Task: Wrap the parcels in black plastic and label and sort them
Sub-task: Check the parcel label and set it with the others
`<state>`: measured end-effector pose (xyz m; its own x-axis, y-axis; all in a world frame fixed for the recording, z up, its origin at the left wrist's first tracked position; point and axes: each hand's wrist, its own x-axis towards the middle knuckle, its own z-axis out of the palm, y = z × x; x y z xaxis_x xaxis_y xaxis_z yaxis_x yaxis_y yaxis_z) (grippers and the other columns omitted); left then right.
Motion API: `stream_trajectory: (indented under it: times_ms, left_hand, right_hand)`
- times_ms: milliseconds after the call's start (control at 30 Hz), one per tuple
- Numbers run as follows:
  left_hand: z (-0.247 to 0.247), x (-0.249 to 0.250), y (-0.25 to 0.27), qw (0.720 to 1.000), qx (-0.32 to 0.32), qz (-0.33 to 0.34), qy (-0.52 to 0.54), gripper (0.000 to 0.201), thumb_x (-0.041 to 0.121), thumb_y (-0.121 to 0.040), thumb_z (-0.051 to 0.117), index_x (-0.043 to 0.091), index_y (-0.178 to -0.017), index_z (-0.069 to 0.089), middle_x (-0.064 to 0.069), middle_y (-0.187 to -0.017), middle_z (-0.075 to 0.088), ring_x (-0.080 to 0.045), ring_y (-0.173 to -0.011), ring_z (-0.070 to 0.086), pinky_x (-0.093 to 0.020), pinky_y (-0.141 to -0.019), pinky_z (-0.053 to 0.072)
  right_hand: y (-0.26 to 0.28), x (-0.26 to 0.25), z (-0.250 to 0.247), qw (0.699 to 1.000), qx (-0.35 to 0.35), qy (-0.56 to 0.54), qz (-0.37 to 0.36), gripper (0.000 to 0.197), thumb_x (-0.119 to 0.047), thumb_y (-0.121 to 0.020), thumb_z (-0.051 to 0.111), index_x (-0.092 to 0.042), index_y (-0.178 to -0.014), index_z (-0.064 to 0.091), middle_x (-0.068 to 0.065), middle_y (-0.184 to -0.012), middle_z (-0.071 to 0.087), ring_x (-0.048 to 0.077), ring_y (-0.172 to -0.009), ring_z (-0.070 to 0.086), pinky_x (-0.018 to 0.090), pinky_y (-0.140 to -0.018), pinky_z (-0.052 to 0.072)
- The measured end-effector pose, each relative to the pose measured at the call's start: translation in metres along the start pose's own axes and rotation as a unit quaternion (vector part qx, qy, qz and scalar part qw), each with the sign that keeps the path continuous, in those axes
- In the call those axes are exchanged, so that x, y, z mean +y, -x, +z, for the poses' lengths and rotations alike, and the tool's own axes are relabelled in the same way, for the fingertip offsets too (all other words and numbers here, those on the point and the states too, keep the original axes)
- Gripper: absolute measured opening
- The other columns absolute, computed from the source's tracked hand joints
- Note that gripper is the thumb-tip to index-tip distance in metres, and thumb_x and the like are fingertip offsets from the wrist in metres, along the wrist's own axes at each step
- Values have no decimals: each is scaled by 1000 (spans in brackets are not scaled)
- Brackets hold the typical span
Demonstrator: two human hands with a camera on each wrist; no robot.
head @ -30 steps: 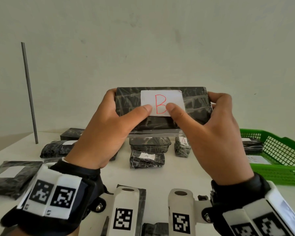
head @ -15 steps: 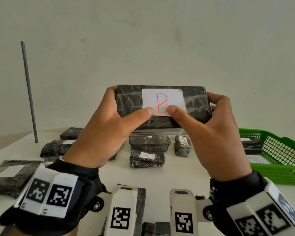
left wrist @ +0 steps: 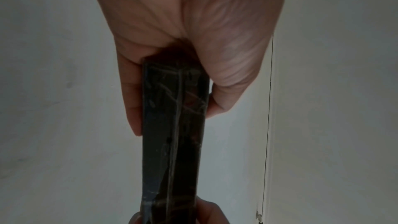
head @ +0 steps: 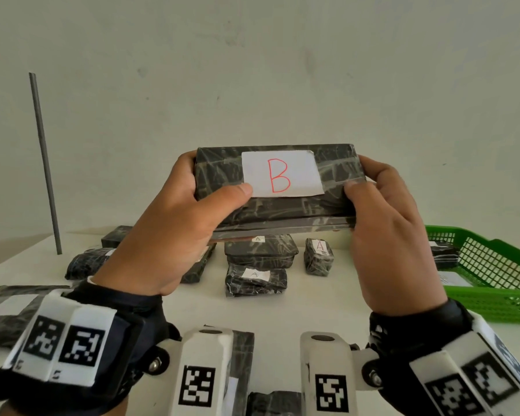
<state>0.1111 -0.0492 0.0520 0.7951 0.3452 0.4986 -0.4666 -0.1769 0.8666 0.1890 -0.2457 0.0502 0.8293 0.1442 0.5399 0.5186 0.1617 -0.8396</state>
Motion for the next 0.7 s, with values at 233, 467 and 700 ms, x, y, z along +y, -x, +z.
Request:
stream_trajectory:
  times_ms: [233,467,700]
  left_hand:
    - [-3,1,1,999,-43,-13,7,61,37,-72,78,27,-128,56,2,-116,77,-20,-112,73,-44,-99,54]
    - [-3,-2,2,999,-52,-5,-6,75,34,-64,86,25,-131,53,8,-114,78,-13,-109,74,-31,-89,59]
    - [-4,2,3,999,-39,12,-10,79,42,-59,83,27,-130,52,10,-116,77,-11,-111,73,-30,-92,55]
  right_hand:
    - [1,-1,4,999,-5,21,-30,51,-39,-87,71,-22,-134,58,2,-107,78,22,-97,75,47,-89,61]
    - [6,-6,7,995,-19,68,-65,70,-45,-75,87,-24,-134,55,-8,-113,76,3,-102,74,29,-91,60]
    - [8,-4,9,993,-30,76,-85,84,-64,-65,88,-33,-134,51,-8,-123,72,4,-111,71,32,-97,58]
